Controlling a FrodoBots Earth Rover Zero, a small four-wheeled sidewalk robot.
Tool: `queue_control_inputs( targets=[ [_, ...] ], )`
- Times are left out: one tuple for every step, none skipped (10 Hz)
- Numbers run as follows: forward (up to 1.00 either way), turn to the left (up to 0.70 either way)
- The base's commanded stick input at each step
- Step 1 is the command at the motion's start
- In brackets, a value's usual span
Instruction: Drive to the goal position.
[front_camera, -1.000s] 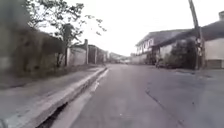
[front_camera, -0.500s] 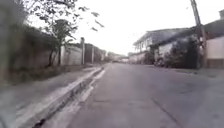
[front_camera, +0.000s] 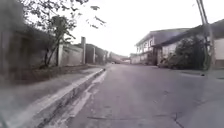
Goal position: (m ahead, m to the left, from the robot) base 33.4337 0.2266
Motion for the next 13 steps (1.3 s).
queue_control_inputs(
  targets=[
    [1.0,0.0],
    [1.0,0.0],
    [1.0,0.0],
    [1.0,0.0],
    [1.0,0.0],
    [1.0,0.0],
    [1.0,0.0],
    [1.0,0.0],
    [1.0,0.0],
    [1.0,-0.3],
    [1.0,-0.37],
    [1.0,-0.4],
    [1.0,-0.4]
  ],
)
